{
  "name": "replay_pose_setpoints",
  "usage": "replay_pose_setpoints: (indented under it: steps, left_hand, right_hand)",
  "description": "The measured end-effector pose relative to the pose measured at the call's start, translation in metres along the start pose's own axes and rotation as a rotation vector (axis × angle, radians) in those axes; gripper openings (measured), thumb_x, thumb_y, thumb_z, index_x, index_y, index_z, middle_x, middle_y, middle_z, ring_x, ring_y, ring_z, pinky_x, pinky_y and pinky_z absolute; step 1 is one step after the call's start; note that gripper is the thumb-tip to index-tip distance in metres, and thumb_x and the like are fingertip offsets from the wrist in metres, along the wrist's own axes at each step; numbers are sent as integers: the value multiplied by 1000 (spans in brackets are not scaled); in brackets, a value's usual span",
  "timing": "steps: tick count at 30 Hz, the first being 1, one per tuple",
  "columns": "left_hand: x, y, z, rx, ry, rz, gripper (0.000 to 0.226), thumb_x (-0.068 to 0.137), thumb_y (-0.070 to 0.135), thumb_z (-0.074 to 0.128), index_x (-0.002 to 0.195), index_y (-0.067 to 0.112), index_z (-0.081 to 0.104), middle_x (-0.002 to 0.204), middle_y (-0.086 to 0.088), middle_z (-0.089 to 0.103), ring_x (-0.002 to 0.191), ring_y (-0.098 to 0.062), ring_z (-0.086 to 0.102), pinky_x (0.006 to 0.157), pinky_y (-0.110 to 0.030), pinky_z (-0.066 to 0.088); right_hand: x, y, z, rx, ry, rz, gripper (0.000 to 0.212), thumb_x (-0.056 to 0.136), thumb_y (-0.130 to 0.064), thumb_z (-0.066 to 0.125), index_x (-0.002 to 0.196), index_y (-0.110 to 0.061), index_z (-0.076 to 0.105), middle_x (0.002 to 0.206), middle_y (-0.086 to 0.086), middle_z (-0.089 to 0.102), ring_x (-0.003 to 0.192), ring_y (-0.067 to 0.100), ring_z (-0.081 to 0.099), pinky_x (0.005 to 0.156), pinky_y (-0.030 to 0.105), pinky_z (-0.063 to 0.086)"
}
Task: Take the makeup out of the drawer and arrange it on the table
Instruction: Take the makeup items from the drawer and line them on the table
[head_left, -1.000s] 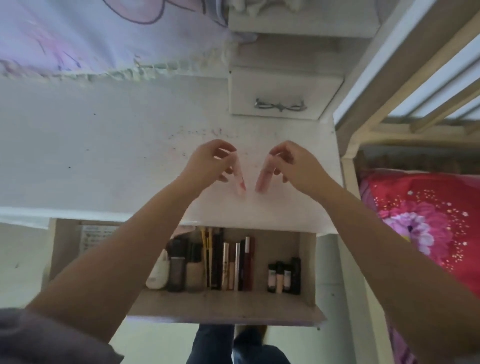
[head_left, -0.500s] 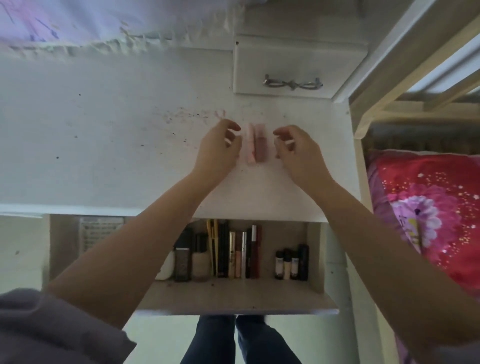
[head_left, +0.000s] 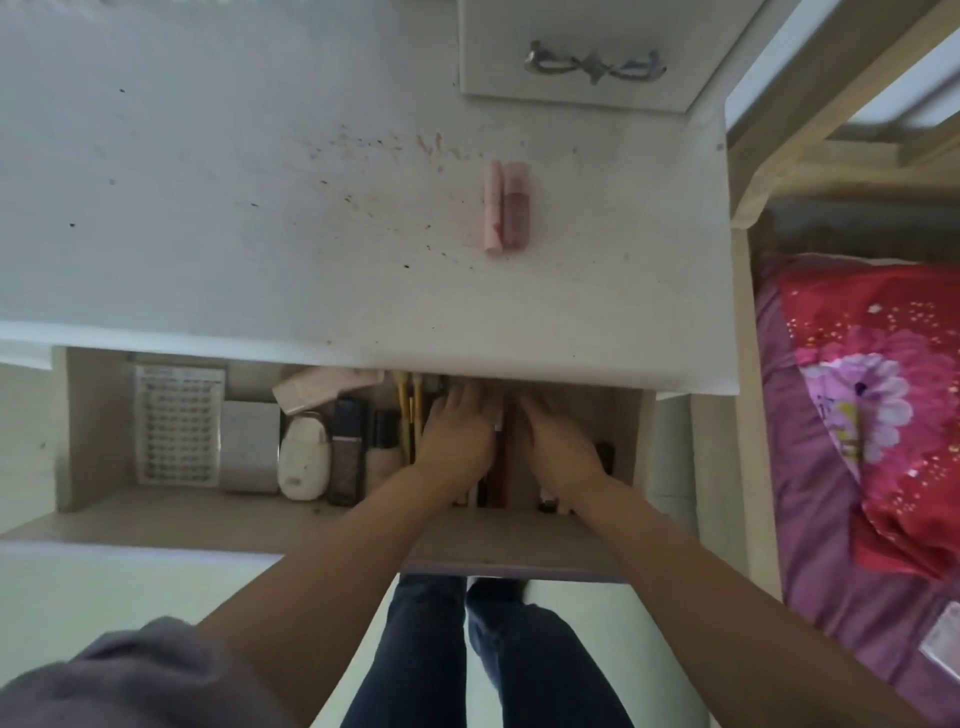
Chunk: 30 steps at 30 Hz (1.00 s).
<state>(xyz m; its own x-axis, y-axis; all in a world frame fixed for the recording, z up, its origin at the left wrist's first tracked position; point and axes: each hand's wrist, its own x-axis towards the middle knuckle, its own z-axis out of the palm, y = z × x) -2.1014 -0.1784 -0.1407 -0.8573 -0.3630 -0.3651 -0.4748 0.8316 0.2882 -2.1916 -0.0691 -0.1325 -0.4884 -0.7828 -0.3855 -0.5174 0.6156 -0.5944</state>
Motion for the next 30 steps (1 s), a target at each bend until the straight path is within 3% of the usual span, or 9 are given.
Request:
replay_pose_setpoints:
  steps: [2,6,11,14,17,20,25,27,30]
  left_hand:
    - [-1,0,5,40,28,9,49,87,14,44,136,10,40,137,-13,41,126,-29,37,96,-38,31]
    - [-6,2,5,-83,187,-14,29,91,14,47,117,5,54,114,-16,57,108,-32,51,86,-39,37]
    - [-39,10,-33,-655,53,-26,20,93,16,52,113,13,51,99,-2,63,92,-19,61,79,-37,52]
    - [-50,2,-86,-735,216,41,21,90,17,56,109,26,52,91,18,57,85,1,58,77,-16,50]
    - [-31,-16,-158,-845,407,36,24,87,18,58,99,36,49,81,18,60,77,6,60,68,-8,48]
    - [21,-37,-212,-877,504,-36,13,90,18,57,99,26,51,76,10,62,63,3,61,56,-12,48]
    - [108,-57,-230,-790,412,-157,11,92,24,54,99,15,54,73,1,61,50,-8,57,41,-17,44]
    - [129,-59,-223,-735,377,-163,14,92,25,55,100,13,56,78,-2,64,54,-10,58,43,-19,47]
    - [143,-60,-215,-721,338,-192,18,91,25,56,103,12,58,88,-6,66,64,-15,62,61,-29,56]
  right_hand:
    - [3,4,5,9,5,10,33,99,-13,41,130,-8,51,128,14,53,113,27,52,82,22,40]
    - [2,2,4,67,70,46,21,97,-13,44,112,-3,53,109,19,61,94,33,60,65,28,38]
    - [-33,-24,-27,93,46,-74,19,95,-22,52,110,-10,53,99,8,67,86,23,64,73,39,51]
    - [-40,-51,-68,94,142,-227,13,93,-24,55,104,-16,54,92,-4,61,78,8,56,71,26,50]
    - [-5,-86,-125,198,304,-274,9,91,-22,58,98,-20,53,83,-14,57,75,0,56,66,11,44]
    - [60,-119,-167,282,443,-252,7,90,-18,60,93,-18,53,76,-15,56,71,-5,55,65,4,39]
    - [157,-130,-172,84,423,-172,18,91,-27,58,101,-12,57,90,-1,65,78,13,55,71,26,41]
    - [175,-122,-166,-21,410,-159,20,91,-32,56,102,-15,58,94,-1,66,82,15,57,70,26,40]
    - [183,-109,-161,-86,429,-147,23,91,-35,55,103,-17,60,97,0,65,86,16,59,70,24,38]
